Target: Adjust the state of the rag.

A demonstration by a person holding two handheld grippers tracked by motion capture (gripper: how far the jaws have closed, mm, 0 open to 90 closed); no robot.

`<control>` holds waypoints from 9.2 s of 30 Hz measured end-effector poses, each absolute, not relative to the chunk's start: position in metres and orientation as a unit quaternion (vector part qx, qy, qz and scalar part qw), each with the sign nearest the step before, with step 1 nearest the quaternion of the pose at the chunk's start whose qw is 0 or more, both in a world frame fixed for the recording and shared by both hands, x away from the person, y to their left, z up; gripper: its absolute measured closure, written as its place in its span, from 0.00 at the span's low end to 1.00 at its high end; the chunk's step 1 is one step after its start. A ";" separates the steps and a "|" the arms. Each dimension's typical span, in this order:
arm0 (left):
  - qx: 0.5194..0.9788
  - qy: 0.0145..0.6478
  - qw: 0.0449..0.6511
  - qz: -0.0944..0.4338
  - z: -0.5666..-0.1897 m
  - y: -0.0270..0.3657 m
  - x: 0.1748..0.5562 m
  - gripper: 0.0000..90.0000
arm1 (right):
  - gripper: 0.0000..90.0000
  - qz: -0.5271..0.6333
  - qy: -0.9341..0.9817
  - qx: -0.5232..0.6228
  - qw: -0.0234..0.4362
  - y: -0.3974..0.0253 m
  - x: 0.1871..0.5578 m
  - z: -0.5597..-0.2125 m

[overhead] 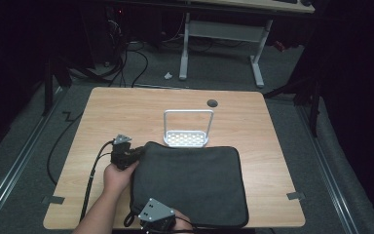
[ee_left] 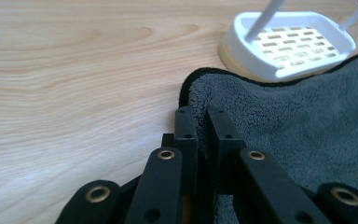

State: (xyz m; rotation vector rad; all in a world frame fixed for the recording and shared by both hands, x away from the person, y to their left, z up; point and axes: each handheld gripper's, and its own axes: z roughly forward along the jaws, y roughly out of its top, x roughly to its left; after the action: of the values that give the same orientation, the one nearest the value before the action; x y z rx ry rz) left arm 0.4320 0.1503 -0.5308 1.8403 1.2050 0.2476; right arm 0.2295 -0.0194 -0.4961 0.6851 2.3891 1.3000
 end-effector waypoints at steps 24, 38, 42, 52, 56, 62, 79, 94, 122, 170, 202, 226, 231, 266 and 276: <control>0.715 0.490 0.476 0.147 -0.474 0.209 0.418 0.93 | 0.97 0.516 0.813 0.198 0.184 0.014 0.227 -0.451; 0.755 0.441 0.473 0.106 -0.479 0.088 0.419 0.93 | 0.97 0.479 0.807 0.267 0.221 -0.083 0.219 -0.466; 0.757 0.443 0.469 0.098 -0.485 0.063 0.421 0.92 | 0.97 0.466 0.808 0.283 0.223 -0.103 0.219 -0.476; 0.771 0.437 0.454 0.089 -0.496 0.024 0.425 0.92 | 0.97 0.438 0.813 0.311 0.223 -0.144 0.223 -0.491; 0.781 0.426 0.448 0.090 -0.496 0.010 0.424 0.91 | 0.96 0.428 0.816 0.319 0.220 -0.156 0.222 -0.496; 0.780 0.412 0.460 0.098 -0.486 -0.001 0.420 0.91 | 0.96 0.442 0.806 0.324 0.224 -0.164 0.215 -0.491; 0.795 0.393 0.461 0.038 -0.498 -0.030 0.415 0.80 | 0.87 0.448 0.798 0.336 0.223 -0.173 0.209 -0.490; 0.779 0.408 0.470 0.079 -0.492 0.047 0.394 0.56 | 0.79 0.454 0.773 0.366 0.250 -0.192 0.225 -0.480; 0.788 0.406 0.450 0.105 -0.526 0.108 0.331 0.54 | 0.85 0.342 0.778 0.460 0.259 -0.190 0.343 -0.500; 0.834 0.357 0.400 0.134 -0.533 0.078 0.319 0.56 | 0.82 0.323 0.794 0.474 0.201 -0.196 0.265 -0.523; 0.839 0.360 0.379 0.149 -0.528 0.056 0.343 0.58 | 0.79 0.296 0.797 0.473 0.231 -0.200 0.340 -0.520; 0.783 0.445 0.428 0.081 -0.519 0.075 0.412 0.46 | 0.78 0.329 0.799 0.456 0.213 -0.206 0.338 -0.511; 0.780 0.459 0.420 0.067 -0.529 0.067 0.419 0.48 | 0.77 0.324 0.802 0.455 0.213 -0.203 0.334 -0.520; 0.780 0.461 0.420 0.054 -0.532 0.063 0.432 0.91 | 0.74 0.332 0.767 0.520 0.176 -0.206 0.393 -0.524; 0.774 0.458 0.432 0.066 -0.528 0.062 0.425 0.94 | 0.93 0.340 0.768 0.510 0.188 -0.198 0.387 -0.524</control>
State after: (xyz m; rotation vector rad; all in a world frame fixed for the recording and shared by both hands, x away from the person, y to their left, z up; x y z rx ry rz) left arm 0.4249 0.0624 -0.5280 1.9298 1.1420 0.1644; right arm 0.3871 -0.1985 -0.5240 1.4347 2.1600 0.9563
